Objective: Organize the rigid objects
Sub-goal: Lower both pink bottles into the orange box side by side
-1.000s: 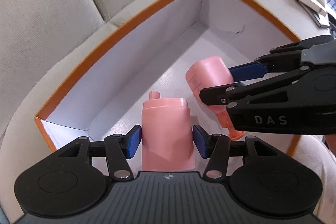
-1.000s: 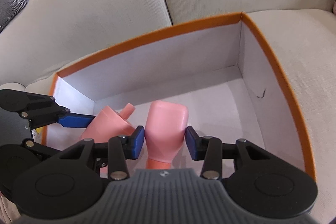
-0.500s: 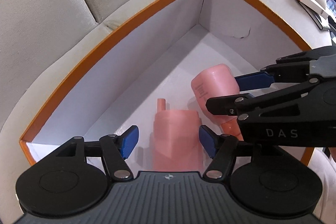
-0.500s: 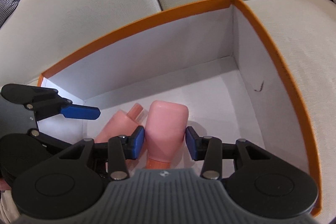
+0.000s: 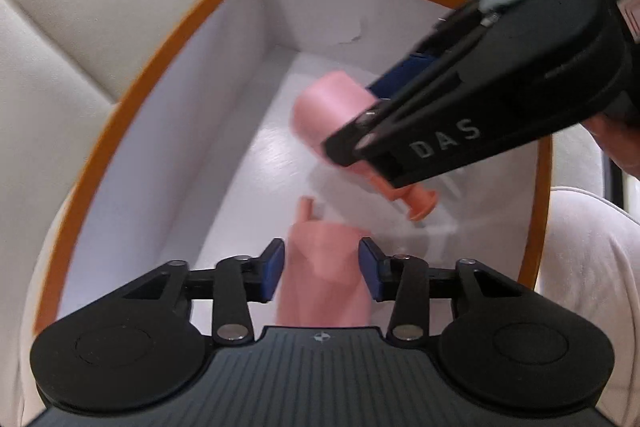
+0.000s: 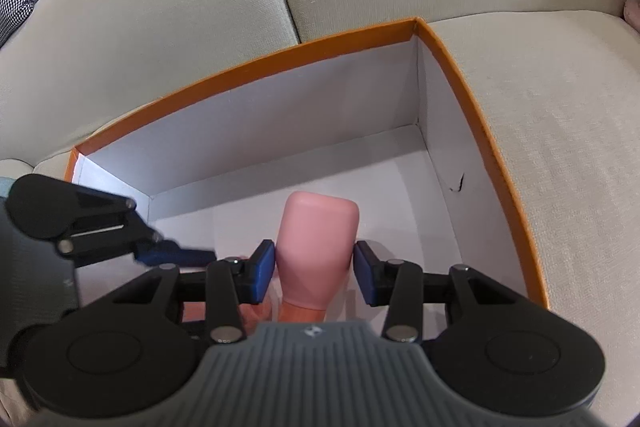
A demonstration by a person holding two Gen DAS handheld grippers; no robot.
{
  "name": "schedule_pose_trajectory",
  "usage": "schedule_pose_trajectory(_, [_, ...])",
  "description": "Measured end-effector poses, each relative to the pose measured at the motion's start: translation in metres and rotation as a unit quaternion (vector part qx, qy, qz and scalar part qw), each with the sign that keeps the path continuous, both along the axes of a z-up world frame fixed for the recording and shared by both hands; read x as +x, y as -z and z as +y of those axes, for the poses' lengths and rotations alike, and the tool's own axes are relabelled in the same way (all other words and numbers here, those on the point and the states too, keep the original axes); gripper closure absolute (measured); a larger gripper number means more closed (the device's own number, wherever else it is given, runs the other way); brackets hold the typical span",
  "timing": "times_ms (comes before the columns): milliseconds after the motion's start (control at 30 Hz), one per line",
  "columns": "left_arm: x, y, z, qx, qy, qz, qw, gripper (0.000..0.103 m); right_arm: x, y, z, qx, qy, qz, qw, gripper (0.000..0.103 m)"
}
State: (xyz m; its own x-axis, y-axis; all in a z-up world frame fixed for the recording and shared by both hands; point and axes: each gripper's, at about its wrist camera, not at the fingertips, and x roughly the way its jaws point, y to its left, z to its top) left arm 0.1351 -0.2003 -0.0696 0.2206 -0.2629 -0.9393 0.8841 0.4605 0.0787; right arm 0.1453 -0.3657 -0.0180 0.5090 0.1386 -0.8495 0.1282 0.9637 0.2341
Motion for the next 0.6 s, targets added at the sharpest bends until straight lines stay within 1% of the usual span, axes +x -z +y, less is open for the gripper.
schedule_pose_trajectory(33, [-0.002, -0.003, 0.004, 0.002, -0.014, 0.000, 0.9999, 0.036, 0.000, -0.001, 0.002, 0.001, -0.001, 0.001, 1.000, 0.059])
schedule_pose_trajectory(100, [0.000, -0.010, 0.012, 0.005, -0.048, 0.012, 0.9987, 0.035, -0.001, -0.001, 0.004, 0.001, -0.004, 0.002, 1.000, 0.059])
schedule_pose_trajectory(133, [0.019, -0.017, 0.004, 0.011, -0.075, 0.022, 0.9969, 0.035, 0.001, -0.001, 0.003, 0.002, -0.005, 0.002, 1.000, 0.059])
schedule_pose_trajectory(167, [0.019, -0.019, 0.008, 0.016, -0.106, 0.035, 0.9936, 0.038, 0.002, -0.005, -0.004, 0.002, -0.007, 0.002, 1.000, 0.059])
schedule_pose_trajectory(200, [0.020, -0.020, 0.012, 0.016, -0.128, 0.050, 0.9903, 0.045, 0.002, -0.005, -0.003, 0.002, -0.009, 0.001, 1.000, 0.059])
schedule_pose_trajectory(233, [0.021, -0.021, 0.016, 0.014, -0.151, 0.072, 0.9857, 0.048, 0.001, -0.006, -0.002, 0.002, -0.010, 0.001, 1.000, 0.059])
schedule_pose_trajectory(267, [0.021, -0.022, 0.020, 0.010, -0.169, 0.096, 0.9810, 0.053, 0.001, -0.006, -0.001, 0.001, -0.011, 0.000, 1.000, 0.059])
schedule_pose_trajectory(300, [0.021, -0.022, 0.022, 0.007, -0.180, 0.114, 0.9770, 0.057, 0.000, -0.007, 0.000, 0.000, -0.012, 0.000, 1.000, 0.059])
schedule_pose_trajectory(367, [0.020, -0.019, 0.025, 0.005, -0.205, 0.150, 0.9672, 0.062, -0.001, -0.008, 0.001, -0.001, -0.012, 0.001, 1.000, 0.059])
schedule_pose_trajectory(433, [0.018, -0.015, 0.025, 0.009, -0.220, 0.164, 0.9615, 0.065, -0.002, -0.008, 0.002, -0.001, -0.014, 0.002, 1.000, 0.059])
schedule_pose_trajectory(533, [0.012, -0.009, 0.021, 0.023, -0.227, 0.164, 0.9599, 0.068, 0.000, -0.009, 0.003, -0.008, -0.021, 0.001, 1.000, 0.059])
schedule_pose_trajectory(600, [0.008, -0.005, 0.018, 0.033, -0.226, 0.151, 0.9618, 0.070, 0.005, -0.007, 0.002, -0.013, -0.025, -0.001, 1.000, 0.059])
